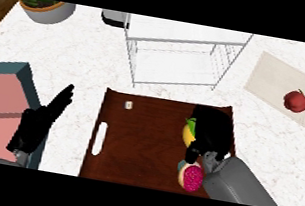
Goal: Pick the lemon from the tray and place it in the tiered shelf
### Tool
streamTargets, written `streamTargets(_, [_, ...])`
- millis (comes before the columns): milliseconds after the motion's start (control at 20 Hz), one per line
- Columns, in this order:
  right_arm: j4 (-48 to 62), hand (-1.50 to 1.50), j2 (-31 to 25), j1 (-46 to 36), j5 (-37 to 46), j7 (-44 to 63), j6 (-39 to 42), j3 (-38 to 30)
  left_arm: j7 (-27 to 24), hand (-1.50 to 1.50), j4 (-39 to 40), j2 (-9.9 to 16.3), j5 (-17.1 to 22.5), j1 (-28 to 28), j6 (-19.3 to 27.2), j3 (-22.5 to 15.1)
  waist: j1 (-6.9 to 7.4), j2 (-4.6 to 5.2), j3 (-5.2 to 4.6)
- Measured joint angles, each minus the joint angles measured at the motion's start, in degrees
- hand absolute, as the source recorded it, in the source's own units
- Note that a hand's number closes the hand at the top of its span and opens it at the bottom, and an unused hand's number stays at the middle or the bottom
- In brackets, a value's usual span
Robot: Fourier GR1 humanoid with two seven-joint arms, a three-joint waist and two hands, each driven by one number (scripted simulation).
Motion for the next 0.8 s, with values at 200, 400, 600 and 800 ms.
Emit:
streamTargets(200, [-13.5,1.50,-5.6,5.1,-0.1,1.9,1.1,-3.2,0.7,0.00,-0.1,-0.2,-0.3,-0.2,0.0,0.1,-0.02,0.06,-0.02])
streamTargets(400, [-25.3,1.50,-10.5,6.0,0.9,3.8,3.4,-7.4,0.9,0.00,-0.1,-0.5,-0.7,-0.4,0.0,0.2,0.12,0.09,-0.04])
streamTargets(600, [-33.6,1.50,-10.1,3.0,0.7,5.1,3.7,-12.9,0.2,0.00,0.7,-0.9,-1.3,-0.8,0.1,0.1,0.43,0.14,-0.06])
streamTargets(800, [-36.4,1.50,-8.8,-1.6,-0.5,5.4,4.6,-18.8,1.0,0.00,0.2,-1.2,-1.5,-1.2,-0.3,0.1,1.07,0.30,-0.06])
